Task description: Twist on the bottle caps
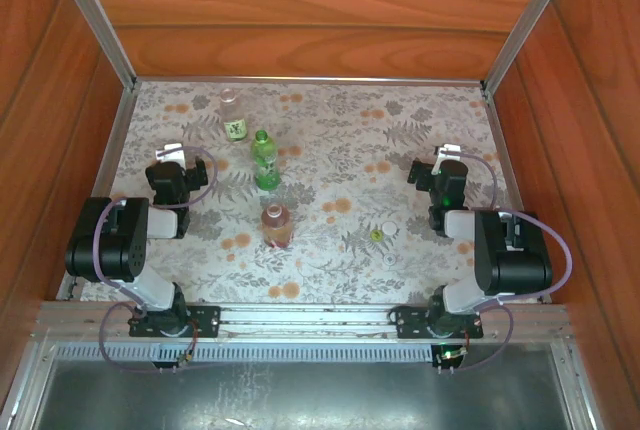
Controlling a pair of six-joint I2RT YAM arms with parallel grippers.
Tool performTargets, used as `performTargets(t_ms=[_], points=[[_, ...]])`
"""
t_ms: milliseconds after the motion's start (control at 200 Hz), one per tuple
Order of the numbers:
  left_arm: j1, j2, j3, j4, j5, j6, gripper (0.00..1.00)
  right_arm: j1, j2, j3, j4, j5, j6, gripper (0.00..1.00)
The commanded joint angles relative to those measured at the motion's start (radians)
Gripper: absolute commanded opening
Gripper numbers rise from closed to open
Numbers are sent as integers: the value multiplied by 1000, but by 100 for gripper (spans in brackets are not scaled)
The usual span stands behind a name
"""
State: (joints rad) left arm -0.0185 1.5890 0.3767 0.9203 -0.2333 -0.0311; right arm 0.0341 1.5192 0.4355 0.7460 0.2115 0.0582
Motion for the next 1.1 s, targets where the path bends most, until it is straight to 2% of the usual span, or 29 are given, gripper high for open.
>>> performTargets(t_ms=[0, 879, 974, 1094], points=[[8, -11, 6, 0, -9, -6, 100, 9, 4, 11, 4, 15, -3, 100], [9, -17, 4, -1, -4, -6, 100, 10, 0, 6, 10, 25, 2, 100], [9, -57, -9, -3, 18, 6, 100, 10, -28, -12, 22, 65, 20, 100], [7, -152, -44, -16, 10, 10, 100, 12, -66, -60, 89, 26, -8, 100]])
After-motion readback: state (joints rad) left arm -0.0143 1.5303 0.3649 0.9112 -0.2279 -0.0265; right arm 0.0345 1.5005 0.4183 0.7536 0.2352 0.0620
